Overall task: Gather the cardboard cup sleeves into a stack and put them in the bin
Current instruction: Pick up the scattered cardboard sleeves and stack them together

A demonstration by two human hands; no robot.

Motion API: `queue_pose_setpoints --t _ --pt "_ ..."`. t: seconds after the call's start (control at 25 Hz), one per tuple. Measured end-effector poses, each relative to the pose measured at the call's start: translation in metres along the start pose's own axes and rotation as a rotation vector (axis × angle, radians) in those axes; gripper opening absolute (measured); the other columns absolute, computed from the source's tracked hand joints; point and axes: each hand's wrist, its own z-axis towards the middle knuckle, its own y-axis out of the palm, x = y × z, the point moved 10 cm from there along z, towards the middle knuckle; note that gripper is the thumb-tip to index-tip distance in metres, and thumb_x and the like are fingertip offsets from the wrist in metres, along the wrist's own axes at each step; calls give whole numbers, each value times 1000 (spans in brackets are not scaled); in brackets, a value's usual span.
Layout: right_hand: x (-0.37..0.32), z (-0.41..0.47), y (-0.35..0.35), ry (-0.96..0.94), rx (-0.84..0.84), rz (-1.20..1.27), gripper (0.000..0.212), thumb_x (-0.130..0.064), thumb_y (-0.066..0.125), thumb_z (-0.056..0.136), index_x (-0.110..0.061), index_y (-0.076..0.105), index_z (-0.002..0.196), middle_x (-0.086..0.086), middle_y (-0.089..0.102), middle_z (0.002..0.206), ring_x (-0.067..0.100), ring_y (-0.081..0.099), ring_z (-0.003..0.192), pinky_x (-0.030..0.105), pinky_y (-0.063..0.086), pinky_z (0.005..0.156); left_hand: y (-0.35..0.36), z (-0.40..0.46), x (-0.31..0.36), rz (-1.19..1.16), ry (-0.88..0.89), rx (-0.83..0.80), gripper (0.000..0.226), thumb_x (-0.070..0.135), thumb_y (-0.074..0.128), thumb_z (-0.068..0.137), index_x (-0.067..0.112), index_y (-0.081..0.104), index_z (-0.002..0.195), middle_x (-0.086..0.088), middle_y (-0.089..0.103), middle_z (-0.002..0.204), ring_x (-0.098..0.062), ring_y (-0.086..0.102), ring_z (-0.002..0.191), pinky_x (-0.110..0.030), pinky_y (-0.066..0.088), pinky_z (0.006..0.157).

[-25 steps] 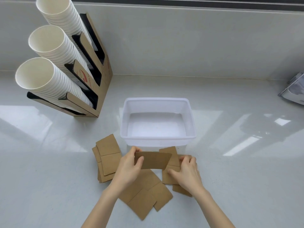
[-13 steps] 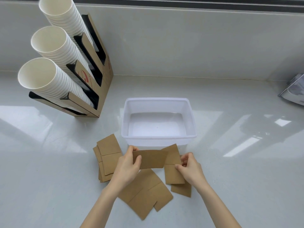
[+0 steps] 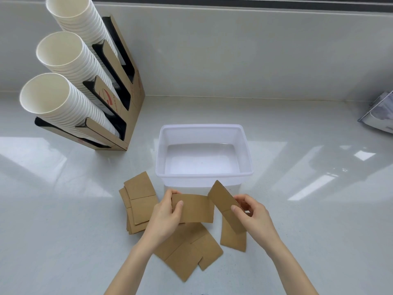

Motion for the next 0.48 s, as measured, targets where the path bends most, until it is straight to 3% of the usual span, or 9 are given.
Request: queue_pose_setpoints --t 0.16,0.36,0.48 --pt "-13 2 0 -71 -21 -42 20 -16 54 88 -33 63 90 -13 65 92 -5 57 78 6 44 65 3 -2 -1 -44 11 -20 11 13 36 93 17 43 100 -4 55 80 -19 60 77 -16 54 52" --pt "-28 1 4 -112 -114 -103 21 -17 58 86 -36 64 91 -15 66 88 -10 56 75 3 43 65 9 0 -5 -90 -17 -46 18 17 33 94 30 45 91 -16 54 88 -35 58 85 -21 57 59" --pt "-29 3 11 -109 -149 -160 16 -17 59 84 -28 67 94 -12 66 89 -7 58 80 1 43 67 17 -3 2 -136 -23 -82 17 21 31 95 26 48 92 -8 53 87 -19 55 83 -27 59 64"
